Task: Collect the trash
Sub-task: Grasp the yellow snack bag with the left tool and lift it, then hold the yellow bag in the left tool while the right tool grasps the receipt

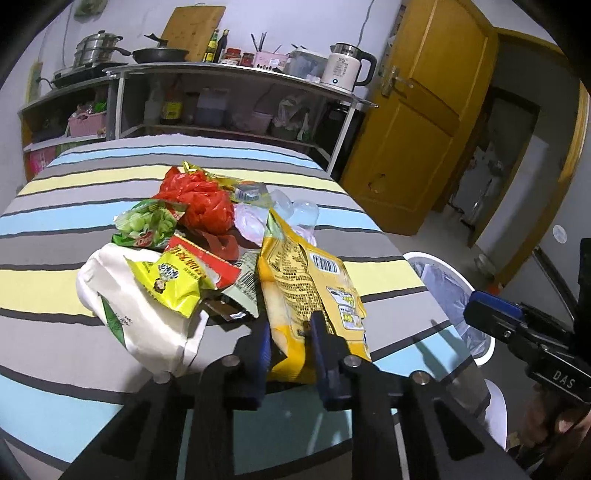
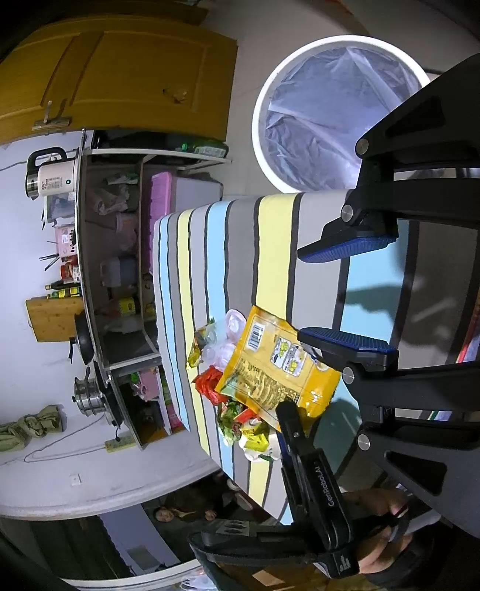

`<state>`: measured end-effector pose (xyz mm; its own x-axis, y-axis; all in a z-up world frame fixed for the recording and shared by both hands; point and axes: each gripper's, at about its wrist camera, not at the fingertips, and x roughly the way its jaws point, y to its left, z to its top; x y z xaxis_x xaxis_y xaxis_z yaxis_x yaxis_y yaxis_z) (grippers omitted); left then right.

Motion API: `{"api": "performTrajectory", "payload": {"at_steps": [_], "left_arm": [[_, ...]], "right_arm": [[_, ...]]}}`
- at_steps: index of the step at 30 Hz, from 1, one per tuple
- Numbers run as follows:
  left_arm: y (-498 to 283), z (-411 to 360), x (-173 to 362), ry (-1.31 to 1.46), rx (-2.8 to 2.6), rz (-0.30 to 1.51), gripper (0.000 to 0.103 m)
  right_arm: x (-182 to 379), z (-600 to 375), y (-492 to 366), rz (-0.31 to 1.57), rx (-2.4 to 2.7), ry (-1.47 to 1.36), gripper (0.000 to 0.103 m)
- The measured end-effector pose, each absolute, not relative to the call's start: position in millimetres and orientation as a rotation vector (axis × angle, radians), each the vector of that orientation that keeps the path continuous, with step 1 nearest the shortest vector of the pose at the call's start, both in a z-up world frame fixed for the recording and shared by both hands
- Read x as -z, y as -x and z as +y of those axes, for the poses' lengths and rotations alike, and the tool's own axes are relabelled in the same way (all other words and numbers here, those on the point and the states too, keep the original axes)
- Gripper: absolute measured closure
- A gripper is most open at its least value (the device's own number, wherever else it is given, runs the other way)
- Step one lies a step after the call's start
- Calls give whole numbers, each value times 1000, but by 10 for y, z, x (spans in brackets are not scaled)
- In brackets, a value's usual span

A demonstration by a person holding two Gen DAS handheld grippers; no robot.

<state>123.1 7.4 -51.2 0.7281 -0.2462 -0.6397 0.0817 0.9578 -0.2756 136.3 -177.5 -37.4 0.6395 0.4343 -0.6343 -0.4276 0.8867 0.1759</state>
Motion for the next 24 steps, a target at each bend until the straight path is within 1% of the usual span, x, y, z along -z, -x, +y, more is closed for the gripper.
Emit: {"api": "performTrajectory", "payload": {"at_steps": [5, 9, 24], "left_arm": [[-1168, 90, 422, 240, 202, 701, 92], [-1080, 149, 291, 248, 193, 663, 95], [-647, 783, -219, 279, 55, 520, 95]], "right_arm": [[363, -1765, -1359, 726, -487, -10, 65], [333, -1727, -1346, 717, -492, -6, 65], [231, -1265, -1342, 698, -598, 38, 65]]}}
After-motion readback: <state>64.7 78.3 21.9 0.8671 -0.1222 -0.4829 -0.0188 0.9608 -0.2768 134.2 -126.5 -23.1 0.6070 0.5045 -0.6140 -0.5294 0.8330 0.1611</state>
